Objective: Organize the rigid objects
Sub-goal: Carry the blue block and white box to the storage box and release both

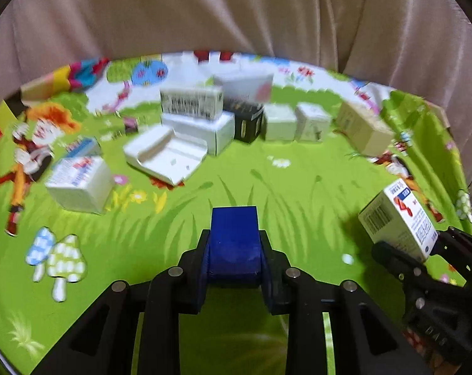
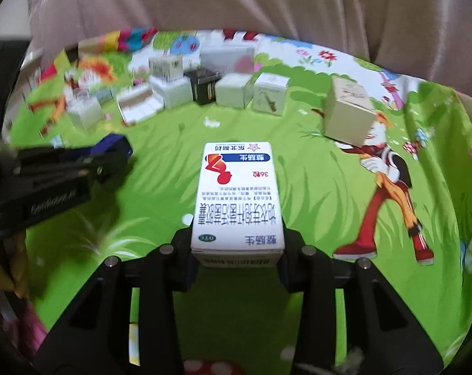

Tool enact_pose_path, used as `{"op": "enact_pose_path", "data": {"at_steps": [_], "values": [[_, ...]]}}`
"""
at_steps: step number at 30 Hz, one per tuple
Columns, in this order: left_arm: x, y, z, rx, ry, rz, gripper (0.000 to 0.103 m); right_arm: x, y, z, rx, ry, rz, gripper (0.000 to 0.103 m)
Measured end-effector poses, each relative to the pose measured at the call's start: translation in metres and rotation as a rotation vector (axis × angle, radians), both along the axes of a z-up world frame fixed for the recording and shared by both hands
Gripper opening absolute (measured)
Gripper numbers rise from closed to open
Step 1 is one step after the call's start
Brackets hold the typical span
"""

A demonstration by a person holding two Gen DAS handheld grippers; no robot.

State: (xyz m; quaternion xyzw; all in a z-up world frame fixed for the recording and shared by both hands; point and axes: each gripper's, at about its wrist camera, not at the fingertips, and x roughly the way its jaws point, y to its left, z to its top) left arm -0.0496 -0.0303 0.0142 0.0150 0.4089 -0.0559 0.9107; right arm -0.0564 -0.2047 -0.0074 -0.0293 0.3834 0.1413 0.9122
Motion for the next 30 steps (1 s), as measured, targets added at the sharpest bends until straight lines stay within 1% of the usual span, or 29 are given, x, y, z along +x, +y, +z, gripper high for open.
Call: {"op": "enact_pose_path", "data": {"at_steps": [1, 4, 5, 8, 10, 11, 14, 15, 17, 20, 24, 30], "values": [[-0.005, 0.001, 0.008, 0.001, -0.017, -0.001, 0.029, -0.006, -0.002, 0.007, 0.013, -0.022, -0.008, 0.044], [-0.025, 0.008, 0.041, -0.019, -0.107, 0.010, 0.029, -0.028, 0.000, 0.041, 0.016, -0.141, -0.024, 0.044], [-0.034, 0.010, 0.057, -0.025, -0.160, 0.019, 0.029, -0.037, 0.001, 0.057, 0.024, -0.198, -0.027, 0.044], [-0.062, 0.017, 0.099, -0.055, -0.324, 0.056, 0.029, -0.070, 0.004, 0.106, 0.045, -0.413, -0.056, 0.044], [-0.085, 0.021, 0.127, -0.058, -0.462, 0.081, 0.029, -0.100, 0.006, 0.141, 0.059, -0.589, -0.081, 0.044], [-0.098, 0.021, 0.141, -0.052, -0.533, 0.084, 0.029, -0.112, 0.008, 0.152, 0.059, -0.653, -0.081, 0.044], [-0.122, 0.020, 0.169, -0.038, -0.662, 0.086, 0.029, -0.140, 0.016, 0.174, 0.059, -0.782, -0.073, 0.044], [-0.129, 0.020, 0.175, -0.039, -0.688, 0.086, 0.029, -0.150, 0.018, 0.180, 0.062, -0.818, -0.069, 0.044], [-0.142, 0.022, 0.186, -0.042, -0.740, 0.091, 0.029, -0.159, 0.024, 0.188, 0.061, -0.857, -0.060, 0.044], [-0.155, 0.027, 0.196, -0.047, -0.775, 0.094, 0.029, -0.169, 0.032, 0.196, 0.060, -0.898, -0.043, 0.044], [-0.166, 0.037, 0.197, -0.050, -0.781, 0.105, 0.029, -0.177, 0.040, 0.200, 0.064, -0.913, -0.014, 0.044], [-0.187, 0.067, 0.189, -0.038, -0.746, 0.149, 0.029, -0.182, 0.059, 0.201, 0.073, -0.892, 0.063, 0.044]]}}
